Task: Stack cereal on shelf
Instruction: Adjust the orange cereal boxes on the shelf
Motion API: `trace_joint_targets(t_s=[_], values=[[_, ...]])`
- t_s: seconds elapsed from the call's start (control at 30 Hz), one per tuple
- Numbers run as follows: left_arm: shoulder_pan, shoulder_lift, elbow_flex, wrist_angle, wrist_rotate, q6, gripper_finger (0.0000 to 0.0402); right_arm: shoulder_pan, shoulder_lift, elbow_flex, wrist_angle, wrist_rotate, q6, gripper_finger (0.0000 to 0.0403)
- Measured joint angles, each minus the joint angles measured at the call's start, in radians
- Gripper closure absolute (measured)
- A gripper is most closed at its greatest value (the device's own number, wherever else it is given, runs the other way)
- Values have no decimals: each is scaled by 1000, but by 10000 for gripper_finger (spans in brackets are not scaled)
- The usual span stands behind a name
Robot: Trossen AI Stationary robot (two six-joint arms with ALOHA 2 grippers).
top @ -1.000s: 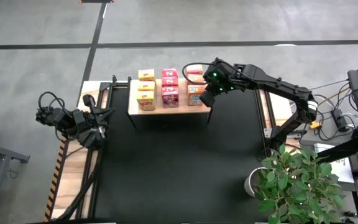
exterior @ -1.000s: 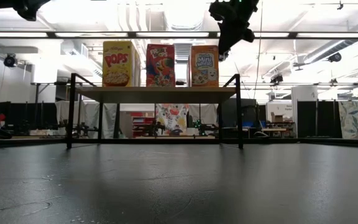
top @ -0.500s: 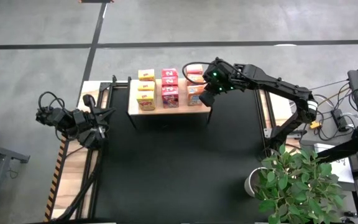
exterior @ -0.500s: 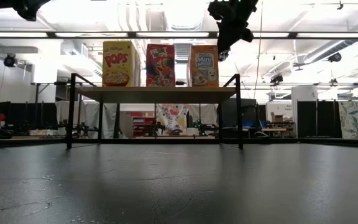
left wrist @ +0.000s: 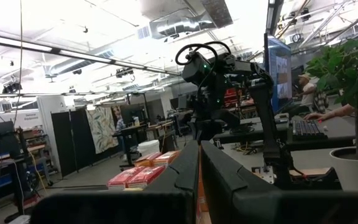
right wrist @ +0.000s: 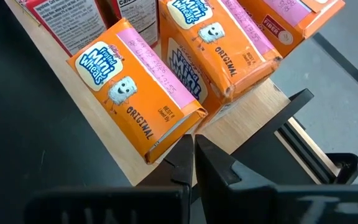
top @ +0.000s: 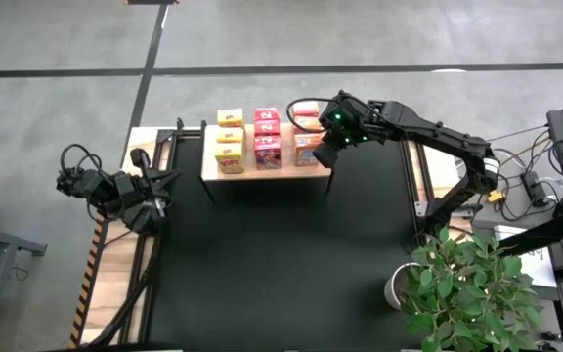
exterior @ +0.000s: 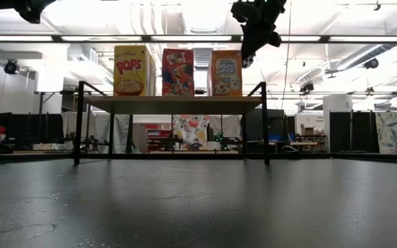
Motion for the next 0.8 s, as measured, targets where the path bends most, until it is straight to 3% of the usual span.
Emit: trace_joint_targets(t_s=[0.8], values=[[0,0,0,0,0,0,402,13,0,0,-16,8,5,394]])
